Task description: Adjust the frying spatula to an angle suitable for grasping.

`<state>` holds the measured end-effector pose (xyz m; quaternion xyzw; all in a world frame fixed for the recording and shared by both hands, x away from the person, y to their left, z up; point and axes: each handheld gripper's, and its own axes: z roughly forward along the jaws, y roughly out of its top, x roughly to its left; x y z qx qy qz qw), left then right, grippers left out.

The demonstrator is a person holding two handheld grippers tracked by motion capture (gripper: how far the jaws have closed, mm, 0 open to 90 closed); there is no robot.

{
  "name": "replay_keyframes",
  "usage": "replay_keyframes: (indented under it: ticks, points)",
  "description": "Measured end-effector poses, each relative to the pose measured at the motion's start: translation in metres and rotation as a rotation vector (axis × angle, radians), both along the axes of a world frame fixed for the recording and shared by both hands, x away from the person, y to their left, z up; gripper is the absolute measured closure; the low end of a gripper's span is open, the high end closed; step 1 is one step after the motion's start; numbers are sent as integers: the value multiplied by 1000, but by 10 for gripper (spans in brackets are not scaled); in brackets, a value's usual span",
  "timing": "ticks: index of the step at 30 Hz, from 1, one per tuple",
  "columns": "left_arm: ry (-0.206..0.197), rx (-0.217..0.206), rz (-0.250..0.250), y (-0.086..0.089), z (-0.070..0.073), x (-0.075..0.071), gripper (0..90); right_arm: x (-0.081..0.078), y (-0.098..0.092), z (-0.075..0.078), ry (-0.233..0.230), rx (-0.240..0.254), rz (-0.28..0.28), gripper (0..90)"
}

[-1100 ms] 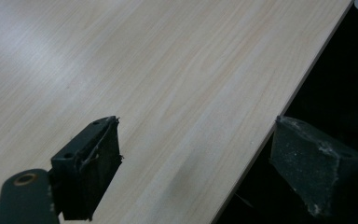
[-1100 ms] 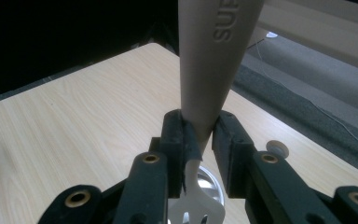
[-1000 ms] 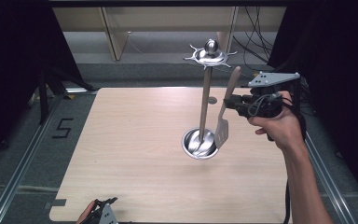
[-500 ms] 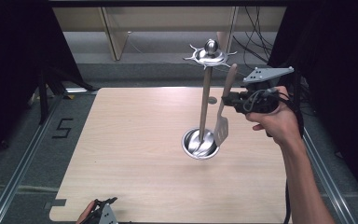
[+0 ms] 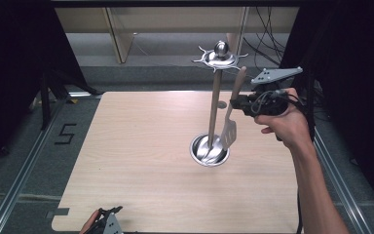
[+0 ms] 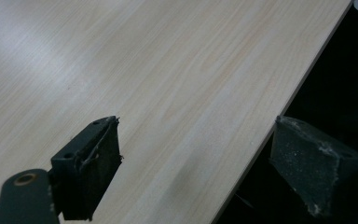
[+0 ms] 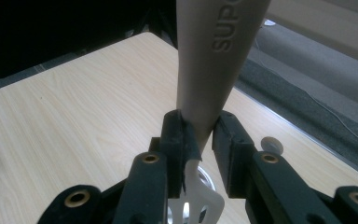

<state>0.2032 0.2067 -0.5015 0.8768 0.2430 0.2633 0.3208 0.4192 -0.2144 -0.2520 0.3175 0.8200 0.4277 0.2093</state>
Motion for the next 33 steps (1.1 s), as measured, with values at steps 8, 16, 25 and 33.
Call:
replay_keyframes:
  ticks: [8,16,25,33]
  points:
    - [0,0,0,0,0,0,151,0,0,-1,10,23,6,737]
    - [0,3,-1,0,0,0,151,-6,-4,0,-2,56,-3,698]
    - [8,-13,-6,-1,0,-1,151,-19,-17,-4,-35,93,25,636]
    - [26,20,-29,0,1,0,150,-28,-28,-15,-38,112,25,608]
